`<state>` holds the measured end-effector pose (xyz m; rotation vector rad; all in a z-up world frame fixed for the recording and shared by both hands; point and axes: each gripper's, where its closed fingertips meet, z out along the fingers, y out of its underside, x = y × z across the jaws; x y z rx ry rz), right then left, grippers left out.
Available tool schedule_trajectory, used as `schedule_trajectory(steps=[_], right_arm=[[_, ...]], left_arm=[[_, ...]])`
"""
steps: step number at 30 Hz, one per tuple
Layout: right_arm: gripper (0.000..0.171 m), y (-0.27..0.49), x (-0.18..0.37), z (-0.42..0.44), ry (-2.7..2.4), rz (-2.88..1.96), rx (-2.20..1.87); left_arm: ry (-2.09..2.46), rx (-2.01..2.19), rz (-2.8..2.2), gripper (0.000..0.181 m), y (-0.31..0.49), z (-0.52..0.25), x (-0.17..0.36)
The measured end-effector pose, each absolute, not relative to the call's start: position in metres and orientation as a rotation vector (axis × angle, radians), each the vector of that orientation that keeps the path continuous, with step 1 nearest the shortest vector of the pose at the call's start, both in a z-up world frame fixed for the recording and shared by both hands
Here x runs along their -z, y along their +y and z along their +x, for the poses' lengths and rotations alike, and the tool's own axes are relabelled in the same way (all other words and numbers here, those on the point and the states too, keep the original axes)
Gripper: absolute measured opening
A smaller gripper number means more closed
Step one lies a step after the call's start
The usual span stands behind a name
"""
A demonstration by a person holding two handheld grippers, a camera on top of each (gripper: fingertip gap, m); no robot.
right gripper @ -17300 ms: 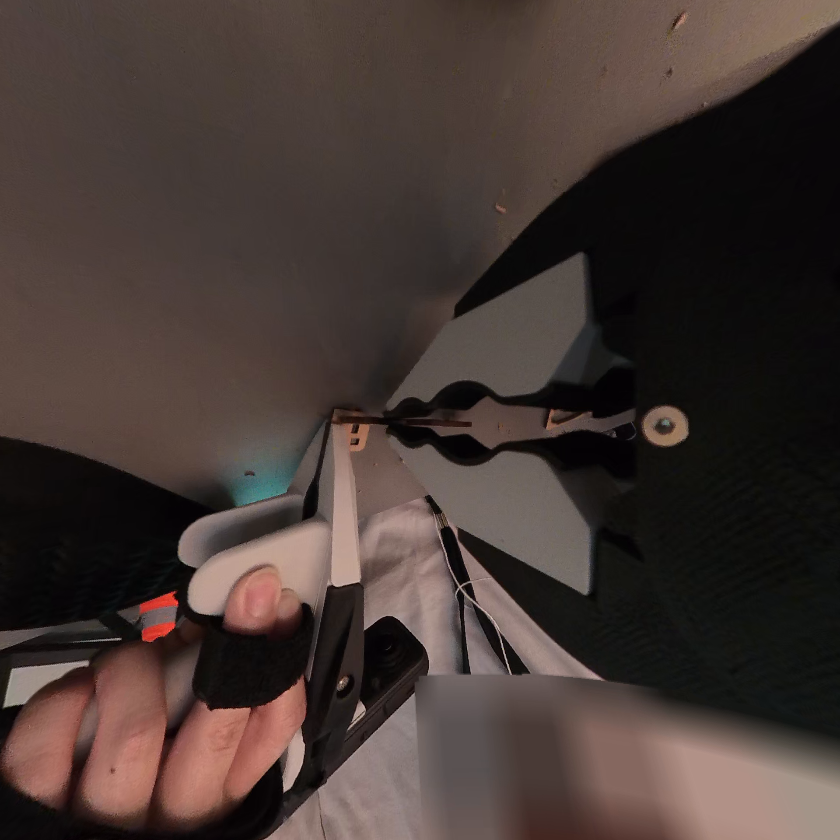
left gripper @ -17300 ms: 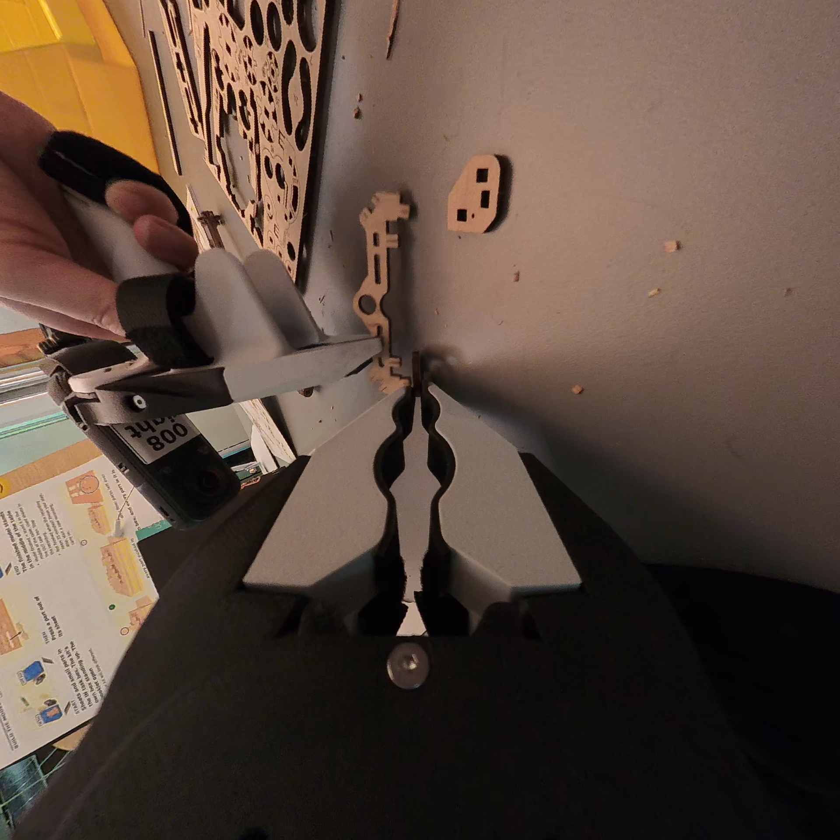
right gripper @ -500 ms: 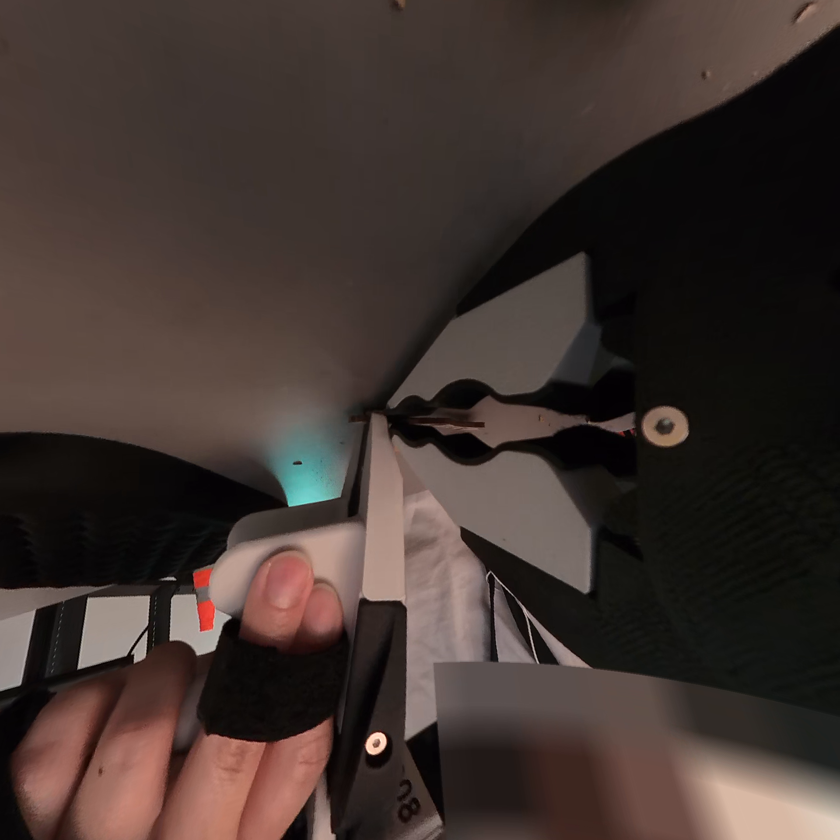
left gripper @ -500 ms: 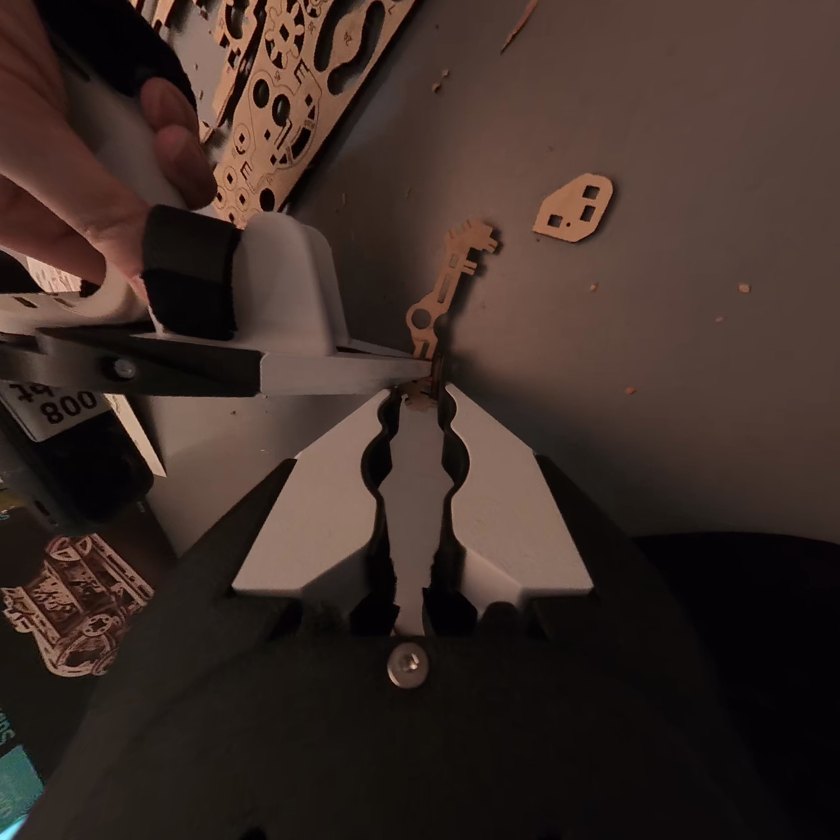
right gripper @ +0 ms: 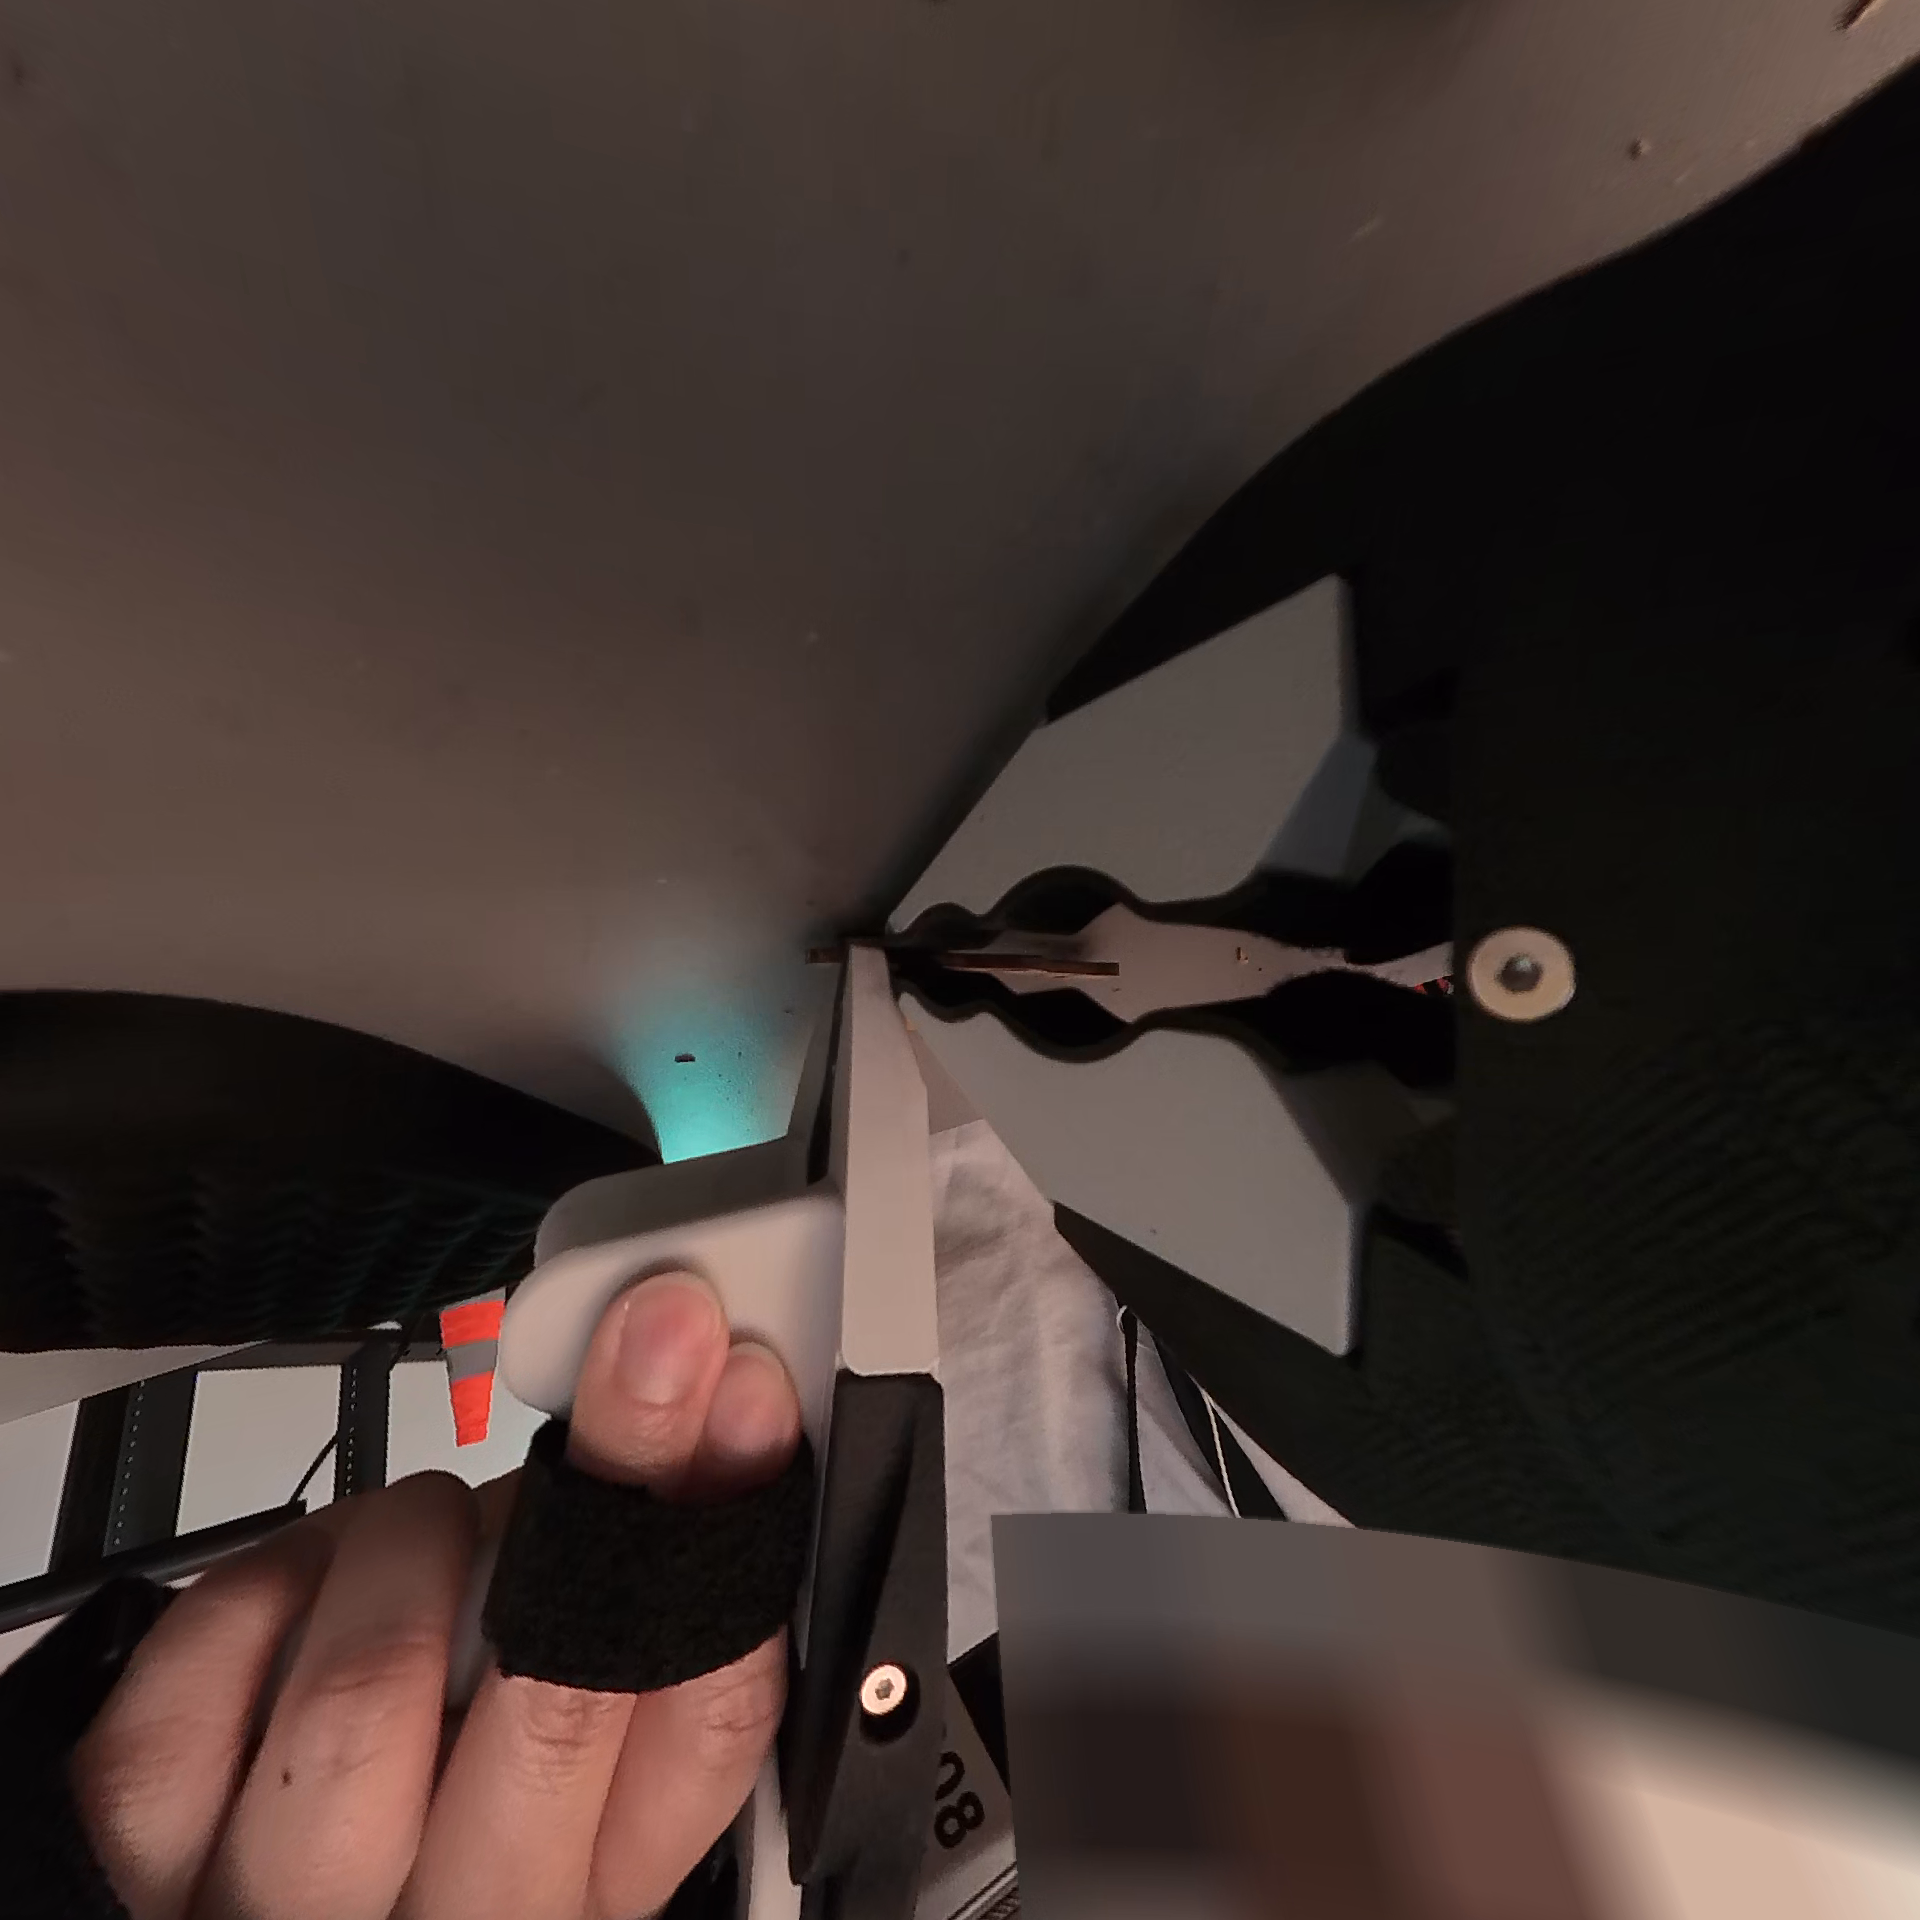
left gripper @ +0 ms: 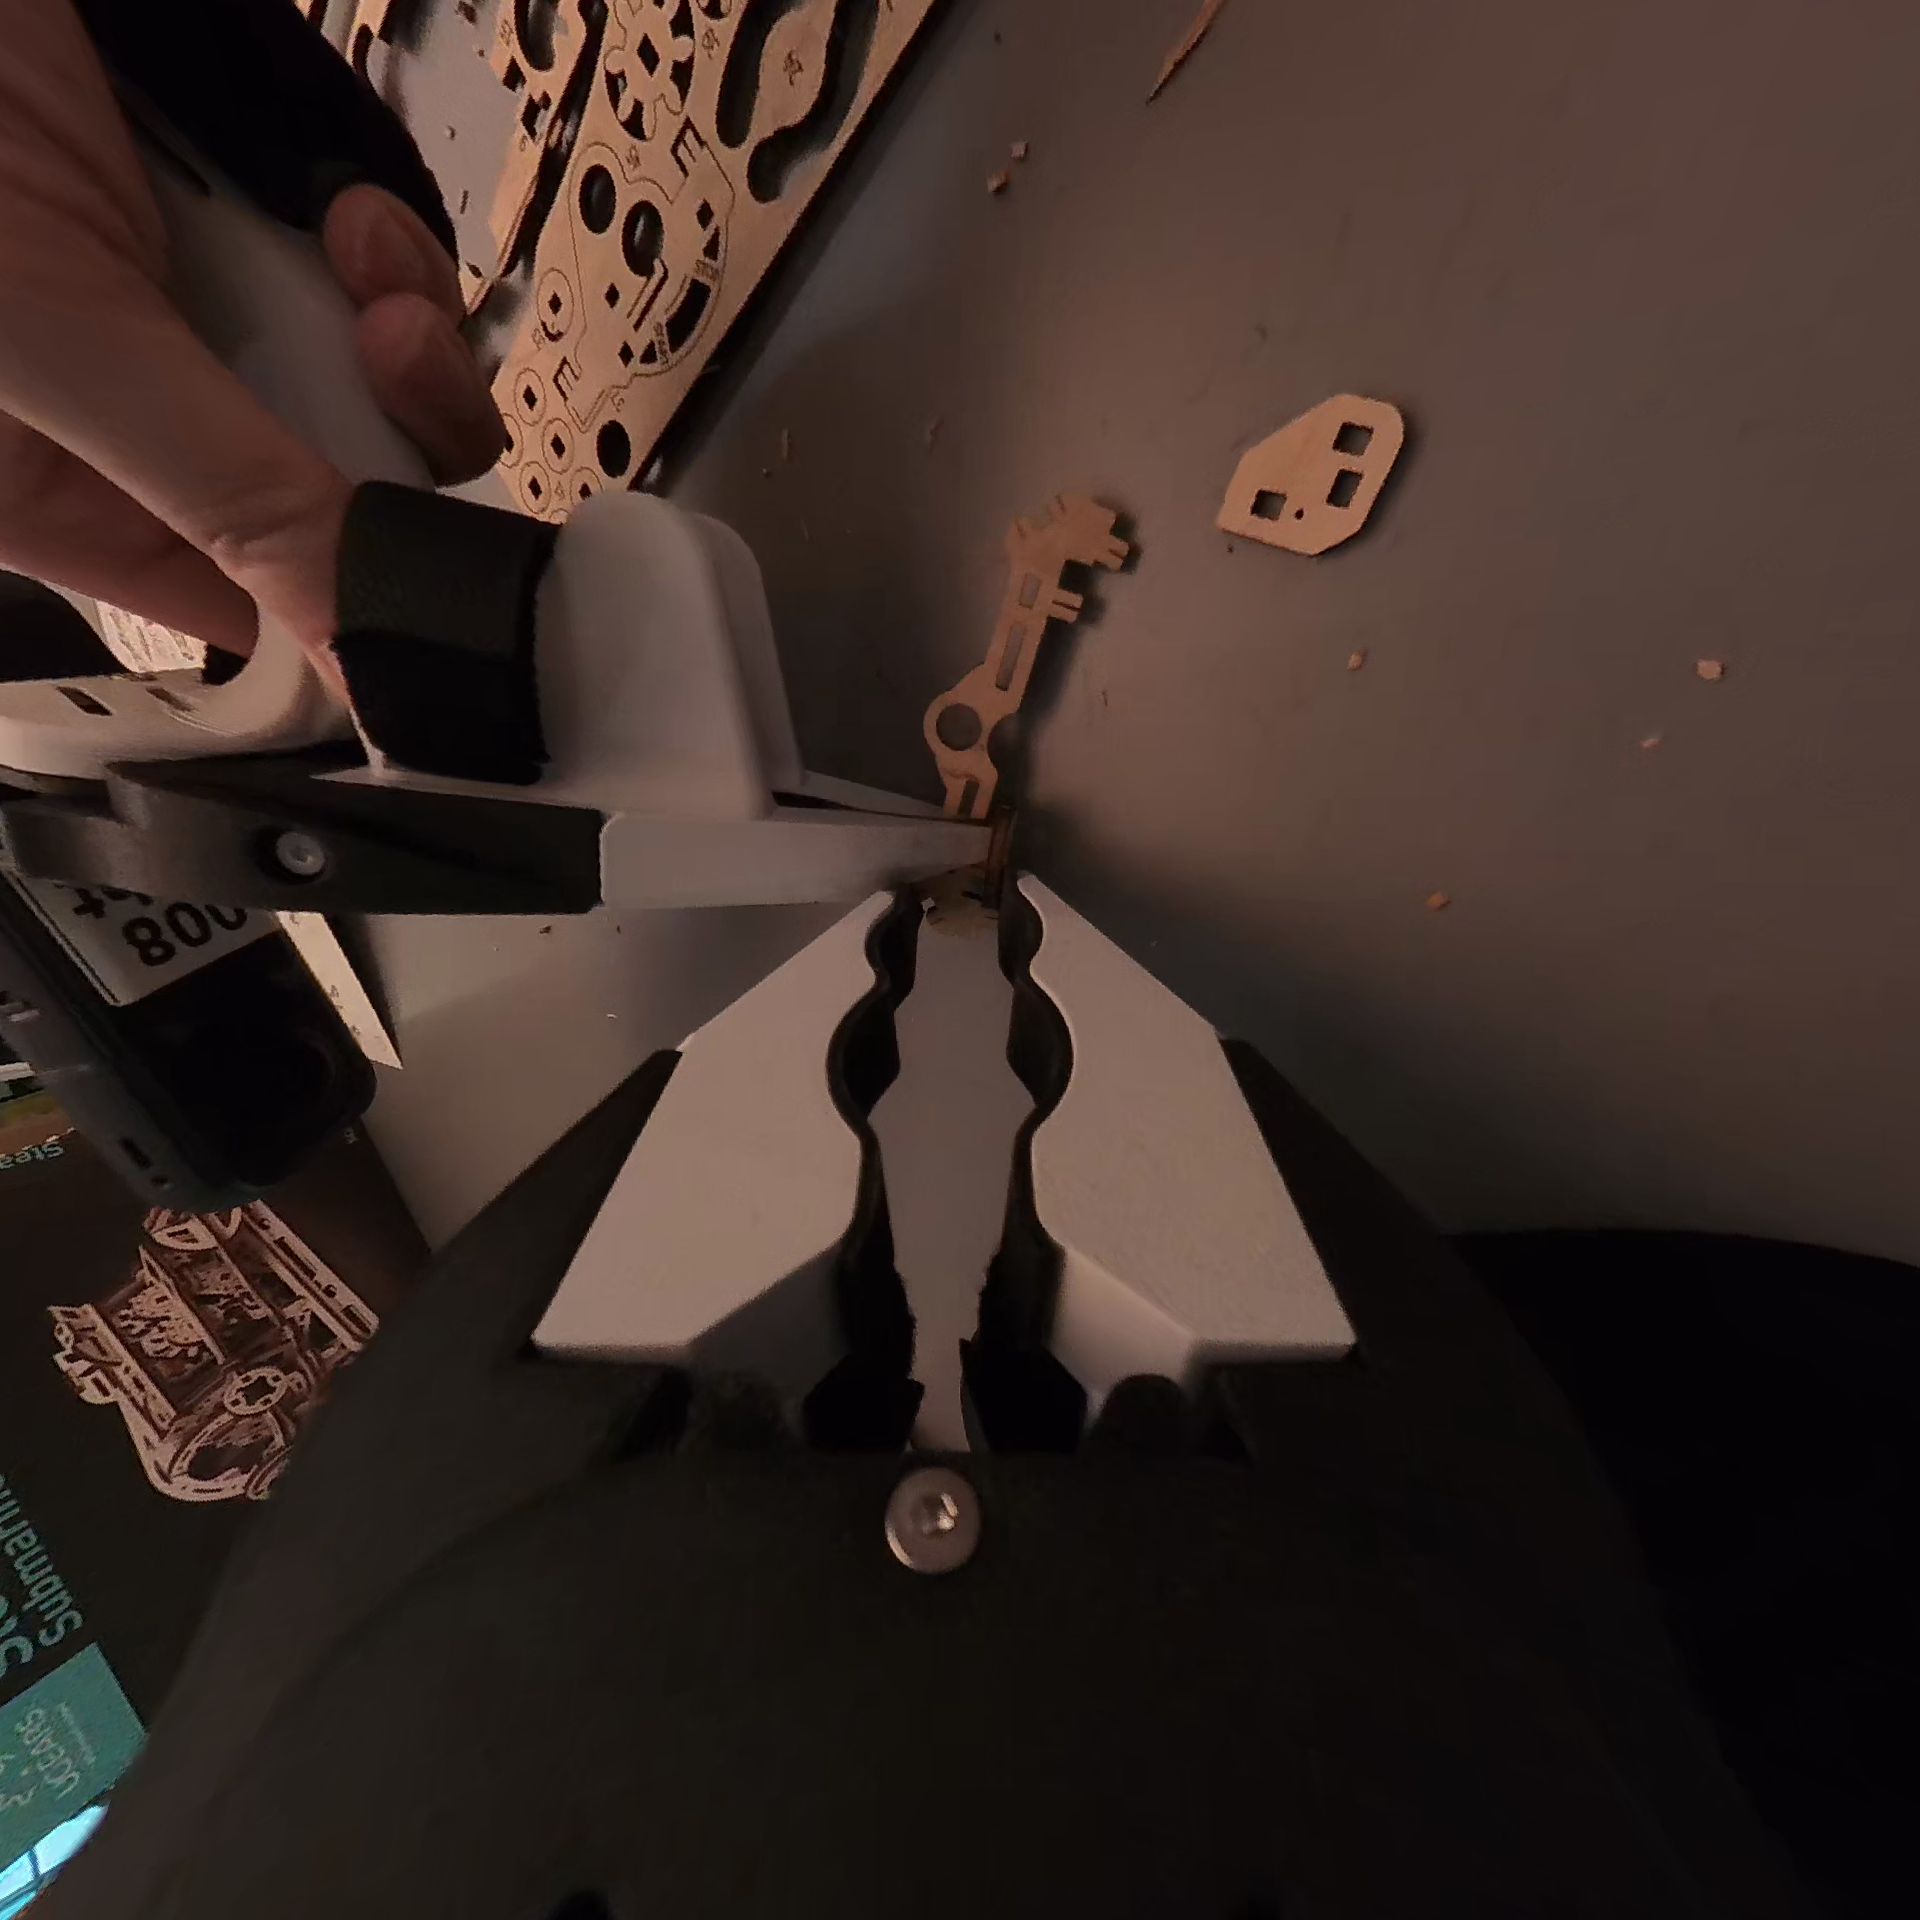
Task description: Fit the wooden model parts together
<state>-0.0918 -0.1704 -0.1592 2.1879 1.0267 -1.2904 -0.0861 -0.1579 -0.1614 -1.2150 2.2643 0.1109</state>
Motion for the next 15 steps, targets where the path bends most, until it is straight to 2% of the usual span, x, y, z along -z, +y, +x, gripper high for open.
schedule_trajectory(steps=[15], right_arm=[[0.003,-0.1716,0.1574,-0.0913,0.942,2.123,1.388]], left_arm=[[2.245,-0.172,-1.092,0.015,-0.1588,-0.0860,0.1607]])
